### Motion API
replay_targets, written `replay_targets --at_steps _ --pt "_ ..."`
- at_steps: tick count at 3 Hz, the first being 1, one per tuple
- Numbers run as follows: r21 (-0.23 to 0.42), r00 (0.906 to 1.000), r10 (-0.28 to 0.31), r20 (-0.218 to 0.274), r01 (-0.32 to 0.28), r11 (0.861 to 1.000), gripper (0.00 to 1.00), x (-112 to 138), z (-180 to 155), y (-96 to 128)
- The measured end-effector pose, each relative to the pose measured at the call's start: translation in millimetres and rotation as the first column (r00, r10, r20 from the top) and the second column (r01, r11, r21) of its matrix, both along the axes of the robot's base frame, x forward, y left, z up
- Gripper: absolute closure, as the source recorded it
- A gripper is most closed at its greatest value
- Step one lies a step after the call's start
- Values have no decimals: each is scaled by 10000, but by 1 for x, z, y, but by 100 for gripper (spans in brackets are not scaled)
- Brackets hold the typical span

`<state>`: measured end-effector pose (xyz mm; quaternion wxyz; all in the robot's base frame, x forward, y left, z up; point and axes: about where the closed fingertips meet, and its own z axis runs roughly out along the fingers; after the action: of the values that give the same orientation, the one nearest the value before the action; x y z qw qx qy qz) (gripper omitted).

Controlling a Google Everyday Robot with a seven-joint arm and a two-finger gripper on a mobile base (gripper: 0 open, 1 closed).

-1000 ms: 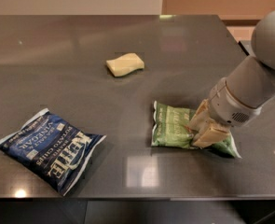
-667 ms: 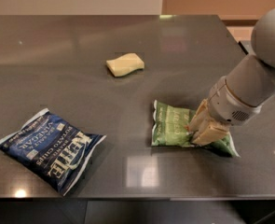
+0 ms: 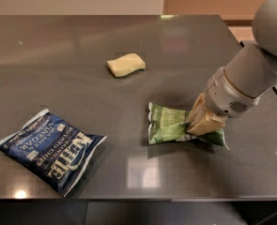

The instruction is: Move green jalapeno chip bag near blue chip bag

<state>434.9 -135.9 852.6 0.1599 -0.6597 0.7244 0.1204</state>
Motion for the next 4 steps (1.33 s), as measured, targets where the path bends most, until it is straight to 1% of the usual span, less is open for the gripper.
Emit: replay_targets --at_steps 1,2,3,4 --pt "531 9998 156 151 -163 9985 100 1 22 30" --pt "1086 9989 453 130 -464 9930 100 -7 35 64" --pt "1678 9966 829 38 -824 9824 100 -16 45 98" --pt "2147 9931 1169 72 -1157 9698 83 -27 54 129"
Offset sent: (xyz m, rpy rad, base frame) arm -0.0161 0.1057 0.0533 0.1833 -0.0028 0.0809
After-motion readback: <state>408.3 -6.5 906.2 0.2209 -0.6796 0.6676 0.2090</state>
